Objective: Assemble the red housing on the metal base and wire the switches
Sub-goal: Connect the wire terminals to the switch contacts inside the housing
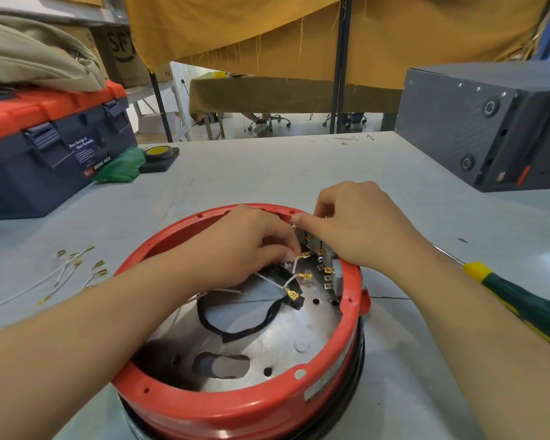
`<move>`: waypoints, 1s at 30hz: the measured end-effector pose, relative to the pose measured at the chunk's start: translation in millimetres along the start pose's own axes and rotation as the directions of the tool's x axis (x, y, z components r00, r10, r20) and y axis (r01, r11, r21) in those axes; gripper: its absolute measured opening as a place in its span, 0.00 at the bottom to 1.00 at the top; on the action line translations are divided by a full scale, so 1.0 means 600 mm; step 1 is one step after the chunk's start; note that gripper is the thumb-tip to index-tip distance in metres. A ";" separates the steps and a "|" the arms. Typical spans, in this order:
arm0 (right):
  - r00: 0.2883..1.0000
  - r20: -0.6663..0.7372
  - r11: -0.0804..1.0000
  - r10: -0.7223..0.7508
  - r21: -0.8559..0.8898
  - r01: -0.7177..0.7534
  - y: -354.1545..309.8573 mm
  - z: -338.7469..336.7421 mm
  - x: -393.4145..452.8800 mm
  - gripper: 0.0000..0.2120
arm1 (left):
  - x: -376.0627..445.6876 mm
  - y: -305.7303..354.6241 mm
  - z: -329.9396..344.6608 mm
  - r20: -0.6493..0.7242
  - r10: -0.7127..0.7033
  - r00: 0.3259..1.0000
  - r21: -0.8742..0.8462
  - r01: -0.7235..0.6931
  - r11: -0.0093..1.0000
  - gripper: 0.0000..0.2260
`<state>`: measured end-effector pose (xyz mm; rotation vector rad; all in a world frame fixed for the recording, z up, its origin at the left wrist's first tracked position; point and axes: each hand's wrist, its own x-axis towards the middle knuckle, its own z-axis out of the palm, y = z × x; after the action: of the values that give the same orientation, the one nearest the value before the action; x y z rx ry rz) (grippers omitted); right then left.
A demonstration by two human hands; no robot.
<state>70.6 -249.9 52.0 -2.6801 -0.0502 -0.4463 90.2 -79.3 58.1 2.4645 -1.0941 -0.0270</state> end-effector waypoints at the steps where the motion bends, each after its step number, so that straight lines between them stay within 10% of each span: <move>1: 1.000 -0.012 1.000 -0.005 -0.029 0.005 0.000 -0.001 0.000 0.19 | 0.000 0.000 0.000 0.005 0.001 1.000 0.005 -0.001 1.000 0.05; 30: 0.997 0.053 0.992 -0.053 0.119 0.046 0.010 0.002 0.007 0.18 | 0.004 0.008 0.011 -0.060 0.111 0.992 0.113 -0.103 0.988 0.04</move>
<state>75.7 -255.1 50.2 -2.5798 -0.1548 -0.3719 87.2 -86.4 54.3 2.4786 -1.2270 0.1506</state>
